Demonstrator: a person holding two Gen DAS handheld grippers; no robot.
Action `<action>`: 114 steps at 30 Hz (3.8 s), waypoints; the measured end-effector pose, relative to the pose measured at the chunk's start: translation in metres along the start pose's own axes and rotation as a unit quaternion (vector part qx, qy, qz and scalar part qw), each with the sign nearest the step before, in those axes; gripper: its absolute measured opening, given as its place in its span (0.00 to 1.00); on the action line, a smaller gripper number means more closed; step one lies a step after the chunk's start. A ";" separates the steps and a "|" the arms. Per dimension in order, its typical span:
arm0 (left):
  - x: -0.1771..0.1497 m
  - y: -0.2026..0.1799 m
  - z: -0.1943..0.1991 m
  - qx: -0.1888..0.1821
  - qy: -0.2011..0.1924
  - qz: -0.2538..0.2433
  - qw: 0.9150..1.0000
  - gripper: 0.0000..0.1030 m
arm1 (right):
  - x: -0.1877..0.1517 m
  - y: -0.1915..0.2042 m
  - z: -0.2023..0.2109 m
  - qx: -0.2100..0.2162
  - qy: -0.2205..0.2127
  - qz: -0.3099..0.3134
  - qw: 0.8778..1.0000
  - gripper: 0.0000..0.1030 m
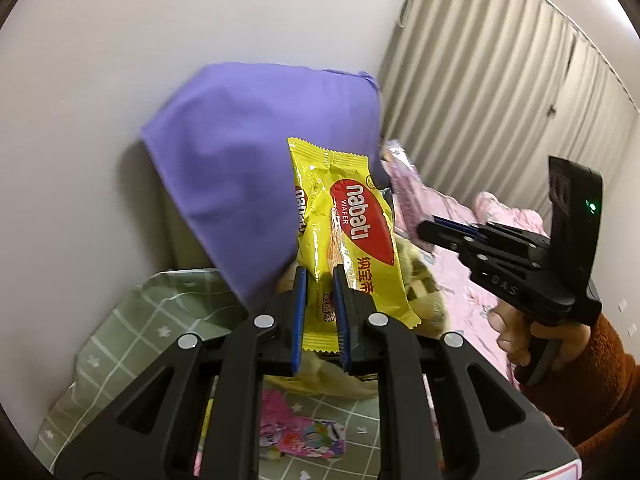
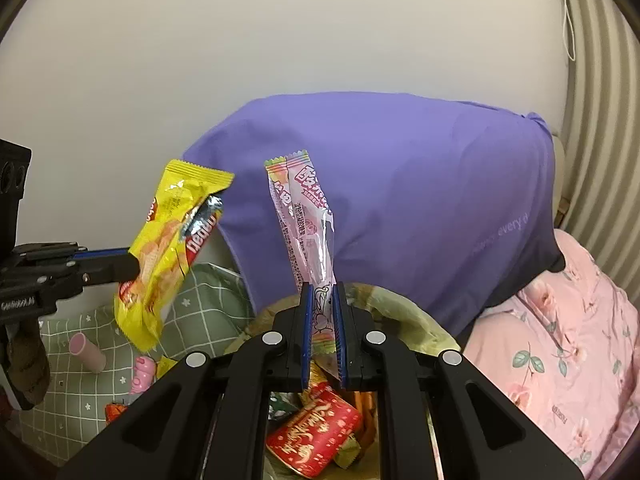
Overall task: Collect trash
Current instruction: 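Carry the wafer pack and candy stick over the yellow trash bag with both tools, then open both tools to drop the wafer pack and candy stick into the bag, then move both tools back toward the remaining snack pile, then grasp the pink Kleenex tissue pack with the right tool while the left tool approaches the red wrapper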
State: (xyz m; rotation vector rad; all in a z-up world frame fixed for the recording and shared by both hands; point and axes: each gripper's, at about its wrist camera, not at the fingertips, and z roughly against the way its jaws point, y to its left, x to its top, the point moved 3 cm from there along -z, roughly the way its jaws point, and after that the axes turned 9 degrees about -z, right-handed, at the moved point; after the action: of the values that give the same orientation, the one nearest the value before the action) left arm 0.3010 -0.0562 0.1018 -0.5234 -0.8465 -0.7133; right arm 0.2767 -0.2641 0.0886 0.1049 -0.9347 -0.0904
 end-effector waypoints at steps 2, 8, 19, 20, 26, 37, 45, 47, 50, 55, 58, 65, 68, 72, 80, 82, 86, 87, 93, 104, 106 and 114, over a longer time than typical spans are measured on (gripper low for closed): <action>-0.002 -0.006 -0.003 -0.007 -0.001 -0.008 1.000 0.12 | 0.000 -0.004 0.001 -0.004 -0.001 0.003 1.000 0.11; -0.003 -0.012 -0.024 -0.024 -0.002 0.015 1.000 0.12 | 0.001 -0.020 0.019 -0.014 -0.021 -0.003 1.000 0.11; -0.024 -0.045 -0.083 -0.058 0.077 -0.005 0.995 0.12 | -0.006 -0.057 0.037 -0.009 -0.020 -0.030 0.999 0.11; -0.029 -0.047 -0.092 -0.052 0.089 -0.009 0.995 0.12 | -0.007 -0.057 0.036 -0.003 -0.014 -0.030 0.999 0.11; -0.036 -0.038 -0.122 -0.039 0.106 0.019 0.993 0.12 | -0.028 -0.063 0.013 0.006 0.032 -0.029 0.999 0.11; -0.036 -0.032 -0.139 -0.034 0.116 0.030 0.992 0.12 | -0.048 -0.072 -0.028 0.030 0.080 -0.070 0.994 0.11; -0.034 -0.026 -0.138 -0.056 0.112 0.043 0.991 0.16 | -0.052 -0.079 -0.032 0.024 0.081 -0.087 0.993 0.12; -0.033 -0.023 -0.135 -0.064 0.107 0.047 0.991 0.28 | -0.055 -0.079 -0.032 0.016 0.081 -0.089 0.993 0.15; -0.029 -0.018 -0.123 -0.075 0.088 0.060 0.991 0.42 | -0.058 -0.076 -0.031 0.003 0.081 -0.079 0.994 0.23; -0.024 -0.009 -0.087 -0.042 0.047 0.064 0.996 0.50 | -0.063 -0.072 -0.025 -0.011 0.079 -0.074 0.994 0.29; -0.027 -0.002 -0.055 -0.006 0.018 0.063 0.998 0.53 | -0.063 -0.064 -0.014 -0.005 0.063 -0.068 0.996 0.29; -0.070 0.017 0.016 0.098 -0.019 0.074 0.992 0.54 | -0.068 -0.028 0.008 0.045 0.020 -0.031 0.998 0.29; -0.100 0.034 0.042 0.132 -0.021 0.106 0.985 0.54 | -0.080 -0.008 0.008 0.080 0.027 -0.015 0.996 0.29; -0.141 0.051 0.068 0.176 -0.001 0.138 0.975 0.54 | -0.100 0.020 0.004 0.129 0.048 0.006 0.990 0.36; -0.238 0.069 0.086 0.199 0.048 0.255 0.945 0.54 | -0.139 0.067 -0.010 0.201 0.106 0.044 0.973 0.42; -0.256 0.065 0.083 0.186 0.064 0.275 0.941 0.54 | -0.148 0.075 -0.013 0.198 0.115 0.063 0.972 0.42; -0.284 0.050 0.064 0.189 0.101 0.285 0.934 0.54 | -0.160 0.085 -0.019 0.200 0.127 0.086 0.968 0.42; -0.287 0.047 0.060 0.186 0.107 0.291 0.932 0.54 | -0.163 0.086 -0.021 0.198 0.128 0.092 0.967 0.42; -0.294 0.041 0.031 0.201 0.147 0.286 0.925 0.53 | -0.185 0.089 -0.034 0.206 0.162 0.100 0.960 0.42; -0.299 0.055 0.056 0.255 0.181 0.223 0.923 0.52 | -0.228 0.074 -0.078 0.176 0.218 0.076 0.957 0.42; -0.299 0.063 0.065 0.252 0.167 0.243 0.922 0.52 | -0.237 0.081 -0.078 0.209 0.241 0.069 0.945 0.42; -0.289 0.063 0.076 0.204 0.110 0.293 0.928 0.52 | -0.218 0.068 -0.070 0.196 0.188 0.042 0.961 0.42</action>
State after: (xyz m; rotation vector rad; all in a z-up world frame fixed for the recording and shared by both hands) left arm 0.1778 0.1384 -0.0996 -0.2845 -0.5591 -0.0345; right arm 0.2063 -0.1668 -0.1177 0.4348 -0.5644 0.1916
